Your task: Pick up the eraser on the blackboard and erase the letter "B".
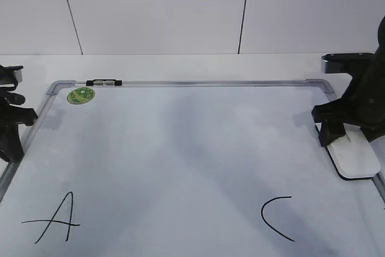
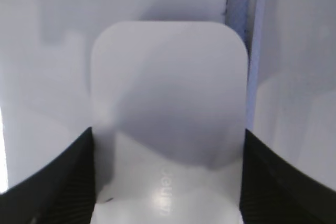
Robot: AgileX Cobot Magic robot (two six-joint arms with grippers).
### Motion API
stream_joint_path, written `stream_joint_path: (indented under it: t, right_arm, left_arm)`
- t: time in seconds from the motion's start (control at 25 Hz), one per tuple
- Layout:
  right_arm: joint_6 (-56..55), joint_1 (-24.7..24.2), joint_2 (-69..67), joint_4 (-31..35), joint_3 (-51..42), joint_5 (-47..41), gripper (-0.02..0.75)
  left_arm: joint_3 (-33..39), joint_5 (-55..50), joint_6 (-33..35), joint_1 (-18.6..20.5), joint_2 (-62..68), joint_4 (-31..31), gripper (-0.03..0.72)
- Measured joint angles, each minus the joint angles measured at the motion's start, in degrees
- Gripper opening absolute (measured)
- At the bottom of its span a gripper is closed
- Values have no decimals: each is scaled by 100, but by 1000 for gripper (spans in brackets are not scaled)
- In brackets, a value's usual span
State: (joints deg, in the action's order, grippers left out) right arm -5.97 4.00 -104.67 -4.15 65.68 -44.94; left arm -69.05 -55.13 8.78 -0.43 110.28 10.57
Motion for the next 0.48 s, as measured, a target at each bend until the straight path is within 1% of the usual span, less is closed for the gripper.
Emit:
stream_joint_path:
  t: [0.24,0.28,0.32,0.36,0.48]
  right_arm:
    - [-9,0,-22,-12,0,10,504]
    - [-24,0,-20,-15,10,10,578]
    - [-24,0,-59,-84,10,46,722]
    - [-11,0,-103,-128,10,83,709]
    - [-11,0,-164,-152,21,109,706]
  left_arm:
    - [0,-2,0,0,0,0,45]
    - [0,-2,0,0,0,0,45]
    - [0,-2,0,0,0,0,45]
    - [0,-12,0,0,0,0,45]
    - [0,-12,0,0,0,0,45]
